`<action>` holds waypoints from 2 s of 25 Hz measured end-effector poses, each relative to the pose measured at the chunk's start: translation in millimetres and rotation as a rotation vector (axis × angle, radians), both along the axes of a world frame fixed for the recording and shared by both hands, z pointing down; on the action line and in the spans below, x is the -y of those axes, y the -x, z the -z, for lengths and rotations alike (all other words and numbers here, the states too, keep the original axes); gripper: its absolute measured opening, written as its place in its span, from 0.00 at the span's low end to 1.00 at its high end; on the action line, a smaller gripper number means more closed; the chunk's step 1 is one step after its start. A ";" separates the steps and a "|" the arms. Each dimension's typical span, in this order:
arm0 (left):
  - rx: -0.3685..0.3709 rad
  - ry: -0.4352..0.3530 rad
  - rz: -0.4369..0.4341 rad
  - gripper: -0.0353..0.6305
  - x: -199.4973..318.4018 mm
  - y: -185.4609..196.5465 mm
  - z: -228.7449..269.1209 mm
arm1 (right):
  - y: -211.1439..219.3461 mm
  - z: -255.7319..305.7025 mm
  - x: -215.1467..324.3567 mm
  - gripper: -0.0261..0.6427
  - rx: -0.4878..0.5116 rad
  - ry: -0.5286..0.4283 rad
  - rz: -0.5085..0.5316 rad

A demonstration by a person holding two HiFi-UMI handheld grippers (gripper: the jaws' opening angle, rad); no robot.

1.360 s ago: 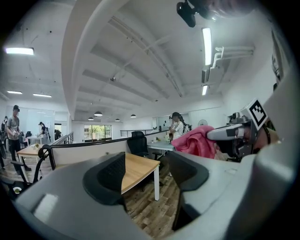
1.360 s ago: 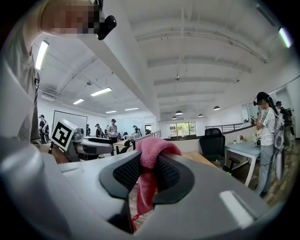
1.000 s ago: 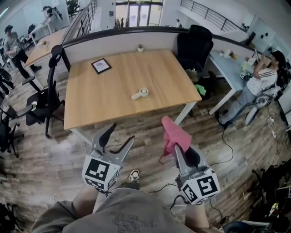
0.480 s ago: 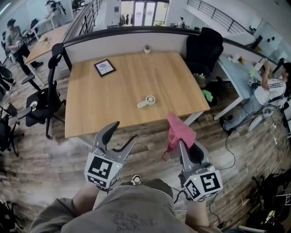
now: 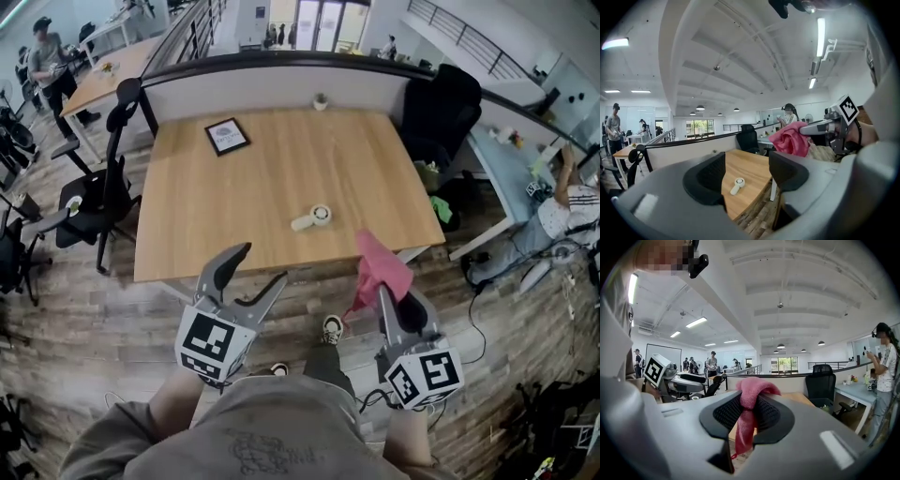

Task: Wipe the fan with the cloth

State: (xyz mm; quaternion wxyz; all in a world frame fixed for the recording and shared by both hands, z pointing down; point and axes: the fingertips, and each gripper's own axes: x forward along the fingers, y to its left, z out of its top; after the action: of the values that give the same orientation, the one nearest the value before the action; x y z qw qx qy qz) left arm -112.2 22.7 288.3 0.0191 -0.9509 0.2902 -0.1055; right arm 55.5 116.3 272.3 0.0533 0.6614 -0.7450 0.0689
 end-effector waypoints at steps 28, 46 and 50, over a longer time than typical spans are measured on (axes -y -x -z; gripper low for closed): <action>0.035 0.034 0.401 0.49 148.9 -153.6 -13.2 | -159.8 -28.4 232.1 0.15 0.008 0.053 0.468; 0.100 0.072 0.357 0.49 180.4 -137.7 -19.6 | -142.3 -38.3 270.9 0.15 0.039 0.087 0.474; 0.126 0.096 0.300 0.49 190.7 -139.1 -34.0 | -140.2 -49.7 278.2 0.15 0.069 0.109 0.431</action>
State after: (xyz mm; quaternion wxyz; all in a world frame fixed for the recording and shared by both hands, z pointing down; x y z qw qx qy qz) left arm 26.8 -168.0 322.3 -0.0244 -0.8884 0.4216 -0.1802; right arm 195.7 -161.9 322.0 0.0772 0.4803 -0.8656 0.1187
